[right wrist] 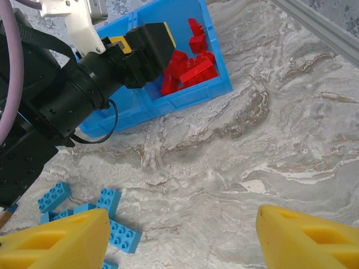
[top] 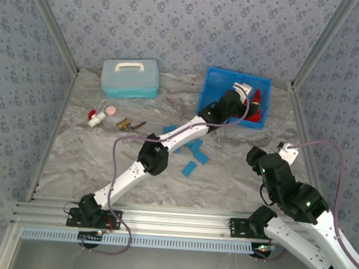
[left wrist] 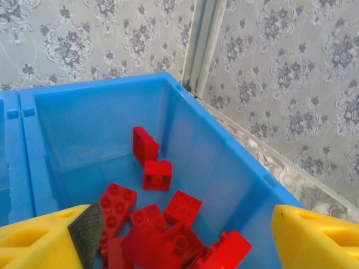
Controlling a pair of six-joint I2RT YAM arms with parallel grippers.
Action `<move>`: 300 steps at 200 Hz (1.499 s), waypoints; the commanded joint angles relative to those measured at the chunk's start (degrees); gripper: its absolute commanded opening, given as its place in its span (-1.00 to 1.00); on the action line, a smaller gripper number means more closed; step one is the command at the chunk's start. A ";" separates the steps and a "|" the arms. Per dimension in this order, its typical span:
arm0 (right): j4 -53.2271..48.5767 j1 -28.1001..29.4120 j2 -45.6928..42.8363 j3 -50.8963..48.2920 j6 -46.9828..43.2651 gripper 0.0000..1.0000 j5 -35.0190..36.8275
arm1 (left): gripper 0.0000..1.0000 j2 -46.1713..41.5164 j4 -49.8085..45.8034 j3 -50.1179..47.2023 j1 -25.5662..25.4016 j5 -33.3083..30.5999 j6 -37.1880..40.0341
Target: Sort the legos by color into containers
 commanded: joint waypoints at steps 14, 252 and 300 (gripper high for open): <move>0.56 0.30 3.74 2.92 -7.50 0.50 -1.94 | 0.70 -18.75 -14.91 -0.40 -0.40 0.09 -0.73; 14.93 -7.04 74.85 17.72 -59.70 0.37 -46.71 | 0.98 -110.56 -46.41 -96.24 8.19 8.67 -6.73; 13.64 -6.05 77.13 18.29 -60.25 -0.21 -44.39 | 0.99 -108.79 -46.93 -95.31 8.18 7.64 -5.64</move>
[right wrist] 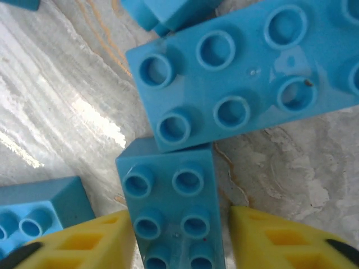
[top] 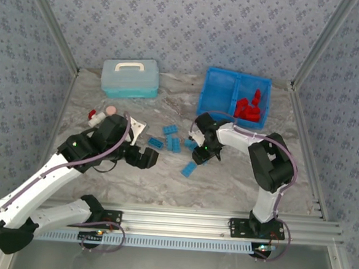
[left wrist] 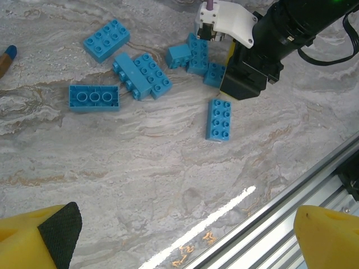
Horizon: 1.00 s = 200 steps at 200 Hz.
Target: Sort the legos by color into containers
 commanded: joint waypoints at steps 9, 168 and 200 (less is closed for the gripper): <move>-2.01 1.10 0.32 2.19 -0.31 -0.25 0.26 | 0.98 -0.08 -0.23 1.80 -0.16 -1.21 0.62; -2.86 -13.19 20.43 50.91 21.61 -0.22 18.03 | 0.98 -4.29 1.40 -1.22 -0.16 -0.14 -0.89; -3.56 -13.91 28.04 57.33 21.30 -0.14 16.30 | 0.98 -5.06 1.93 -1.71 -0.15 -0.33 -1.58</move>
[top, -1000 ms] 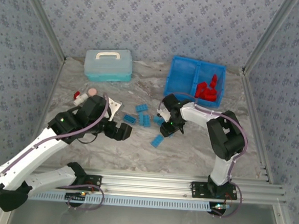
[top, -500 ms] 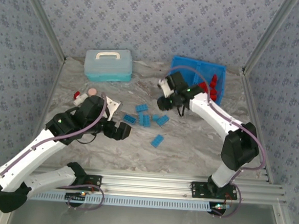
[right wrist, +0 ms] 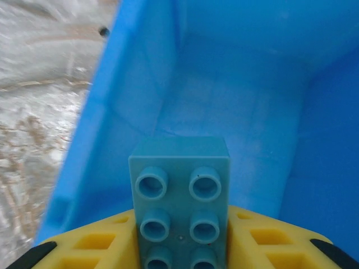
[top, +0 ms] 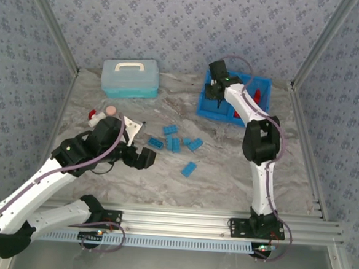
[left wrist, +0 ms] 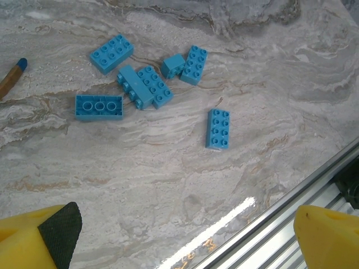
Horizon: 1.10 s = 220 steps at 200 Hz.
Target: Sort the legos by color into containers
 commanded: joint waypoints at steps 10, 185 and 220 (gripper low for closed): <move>-4.52 -0.20 5.68 8.43 1.02 -0.11 0.06 | 0.98 -0.97 0.98 -0.67 -0.16 0.58 -1.04; -4.33 23.63 -38.82 -44.62 35.51 0.41 13.23 | 0.99 -1.10 1.13 -0.86 -0.16 0.43 -0.57; -4.92 32.17 -38.56 -49.81 48.54 0.72 11.15 | 0.98 -1.84 1.90 -2.31 -0.16 0.36 -0.58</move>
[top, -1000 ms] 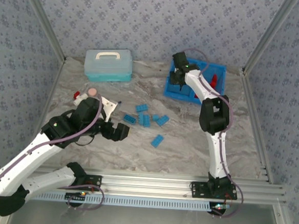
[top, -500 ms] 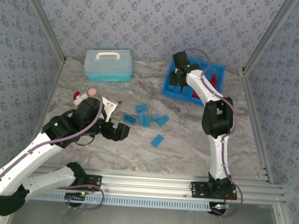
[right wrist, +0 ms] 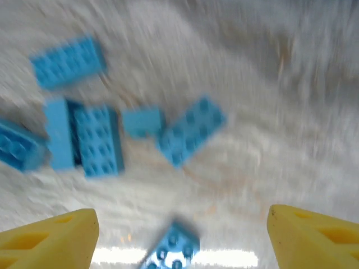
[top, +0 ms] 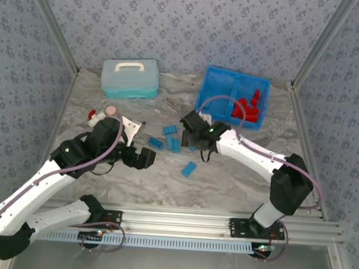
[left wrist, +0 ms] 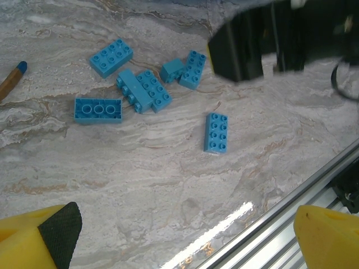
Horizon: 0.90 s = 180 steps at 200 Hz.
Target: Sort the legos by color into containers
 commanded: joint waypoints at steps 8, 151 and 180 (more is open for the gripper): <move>-3.68 4.95 1.89 -1.64 16.44 0.74 1.31 | 0.98 -0.91 0.89 -1.19 -0.10 0.58 -0.10; 0.96 9.42 15.22 -6.59 25.37 -0.17 -3.45 | 0.98 -1.18 0.74 -2.18 -0.15 0.20 -0.51; -4.09 9.67 10.76 -4.38 22.71 -0.27 2.17 | 0.98 -1.06 1.03 -2.06 -0.16 0.18 -0.69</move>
